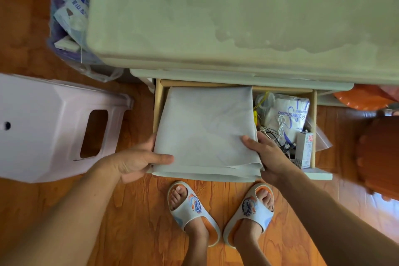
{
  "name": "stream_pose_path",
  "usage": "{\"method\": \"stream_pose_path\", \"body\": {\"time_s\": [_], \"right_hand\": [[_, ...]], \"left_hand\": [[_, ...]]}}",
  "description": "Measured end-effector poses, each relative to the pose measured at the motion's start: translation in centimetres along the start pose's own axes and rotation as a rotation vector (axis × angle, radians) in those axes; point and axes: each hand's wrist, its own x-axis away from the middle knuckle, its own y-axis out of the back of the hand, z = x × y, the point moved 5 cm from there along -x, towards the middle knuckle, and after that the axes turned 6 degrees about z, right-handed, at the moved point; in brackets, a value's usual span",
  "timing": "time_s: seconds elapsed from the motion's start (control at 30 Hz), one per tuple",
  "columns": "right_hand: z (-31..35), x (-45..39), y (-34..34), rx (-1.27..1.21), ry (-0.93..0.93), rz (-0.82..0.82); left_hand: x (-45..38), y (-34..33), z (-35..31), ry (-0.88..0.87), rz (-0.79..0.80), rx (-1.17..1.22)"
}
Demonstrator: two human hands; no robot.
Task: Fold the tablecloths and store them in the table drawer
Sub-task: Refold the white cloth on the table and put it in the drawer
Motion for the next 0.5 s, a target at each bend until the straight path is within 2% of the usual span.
{"method": "stream_pose_path", "body": {"time_s": [0.07,0.13,0.23,0.3,0.4,0.5], "right_hand": [[-0.2,0.3,-0.1,-0.067,-0.016,0.03],[-0.5,1.1,-0.2,-0.113,-0.095,0.108],[-0.8,2.4,-0.4,-0.013,-0.228,0.305],[-0.6,2.4,-0.6,0.094,-0.245,0.376],[0.4,1.6,-0.4,0.238,-0.107,0.311],[0.5,1.6,0.0,0.258,-0.042,0.232]], "left_hand": [[-0.1,-0.1,-0.3,0.05,0.089,-0.05],[-0.1,0.0,-0.4,0.041,0.105,-0.065],[0.2,0.3,-0.4,0.013,0.063,-0.026],[0.3,0.4,-0.2,0.015,0.074,-0.002],[-0.2,0.3,0.1,0.033,0.083,-0.012],[-0.7,0.2,0.3,0.07,0.038,-0.038]]}}
